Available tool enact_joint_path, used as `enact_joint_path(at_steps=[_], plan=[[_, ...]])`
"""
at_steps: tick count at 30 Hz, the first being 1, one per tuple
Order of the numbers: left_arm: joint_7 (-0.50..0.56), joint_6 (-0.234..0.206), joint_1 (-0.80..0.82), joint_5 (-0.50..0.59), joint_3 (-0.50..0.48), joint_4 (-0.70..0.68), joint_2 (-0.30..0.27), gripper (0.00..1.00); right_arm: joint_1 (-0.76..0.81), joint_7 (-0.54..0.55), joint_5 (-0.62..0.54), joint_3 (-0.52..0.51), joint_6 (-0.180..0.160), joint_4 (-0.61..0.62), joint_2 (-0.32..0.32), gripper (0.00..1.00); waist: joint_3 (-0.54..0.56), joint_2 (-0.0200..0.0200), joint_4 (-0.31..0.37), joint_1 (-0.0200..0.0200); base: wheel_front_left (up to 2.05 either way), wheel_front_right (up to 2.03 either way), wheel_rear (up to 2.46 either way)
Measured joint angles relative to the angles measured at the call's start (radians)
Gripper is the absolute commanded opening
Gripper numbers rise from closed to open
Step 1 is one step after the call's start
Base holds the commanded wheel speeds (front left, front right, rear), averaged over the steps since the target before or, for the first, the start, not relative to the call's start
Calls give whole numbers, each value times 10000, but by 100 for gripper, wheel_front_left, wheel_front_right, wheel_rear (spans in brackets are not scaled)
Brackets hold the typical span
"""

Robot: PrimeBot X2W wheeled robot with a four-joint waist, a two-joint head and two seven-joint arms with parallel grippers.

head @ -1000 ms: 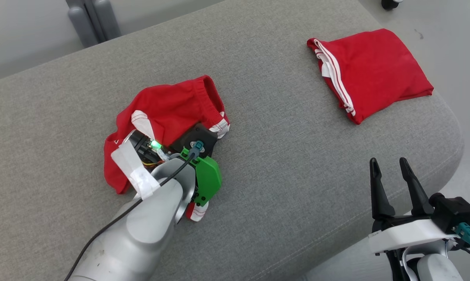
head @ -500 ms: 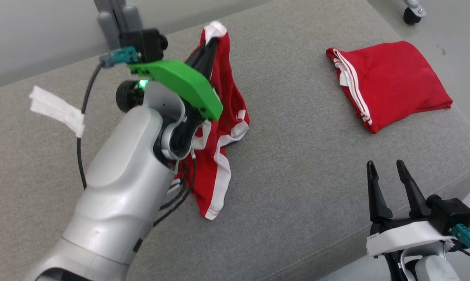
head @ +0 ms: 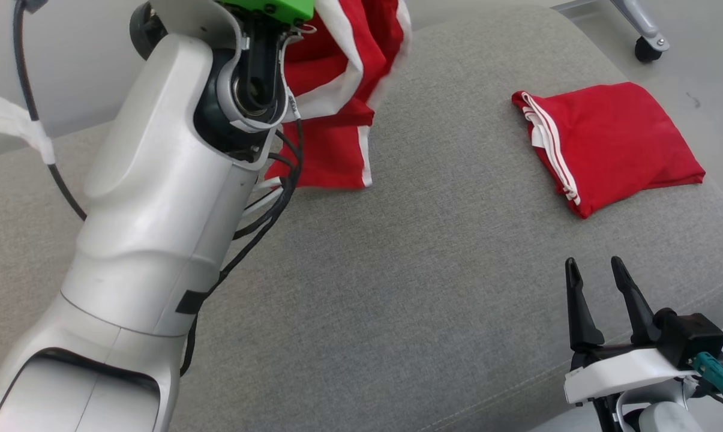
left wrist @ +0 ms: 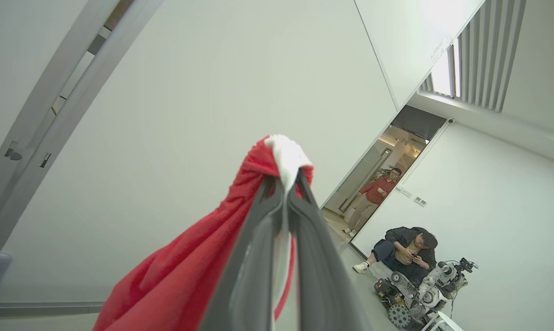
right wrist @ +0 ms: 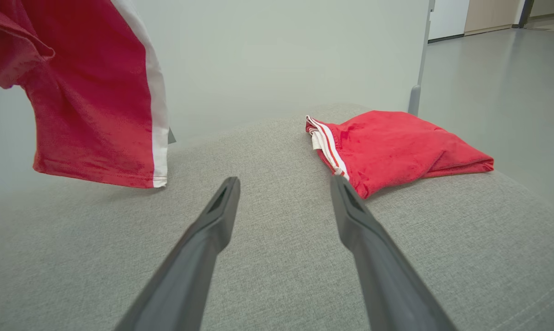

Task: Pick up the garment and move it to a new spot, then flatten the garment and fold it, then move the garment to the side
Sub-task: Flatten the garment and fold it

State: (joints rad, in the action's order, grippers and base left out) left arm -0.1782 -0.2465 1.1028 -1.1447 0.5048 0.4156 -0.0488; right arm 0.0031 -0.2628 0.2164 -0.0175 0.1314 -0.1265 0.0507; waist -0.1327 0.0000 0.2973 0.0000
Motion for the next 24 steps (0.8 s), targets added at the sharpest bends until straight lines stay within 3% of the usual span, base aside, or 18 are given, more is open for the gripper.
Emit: enact_joint_path(at_steps=[6,15,21,24], plan=[[-817,-527,-726,-566,-570,-485,-4,0,135,0,-165,4,0,-33,-2,100,179,0,-265,0,0,0,0],[-842,-1016,-5179,957,-2151,-2019,13,0,232,0,-234,-23,0,8,-4,100,123,0,-793,0,0,0,0],[-857,-907,-7410,1768,-3371,-2673,4,0,247,0,-362,-130,0,67,0,100,-104,0,-1210,0,0,0,0],[-861,-587,-8590,2230,-3475,-2792,-8,0,283,0,-401,-203,0,86,-4,100,-192,0,-1477,0,0,0,0]])
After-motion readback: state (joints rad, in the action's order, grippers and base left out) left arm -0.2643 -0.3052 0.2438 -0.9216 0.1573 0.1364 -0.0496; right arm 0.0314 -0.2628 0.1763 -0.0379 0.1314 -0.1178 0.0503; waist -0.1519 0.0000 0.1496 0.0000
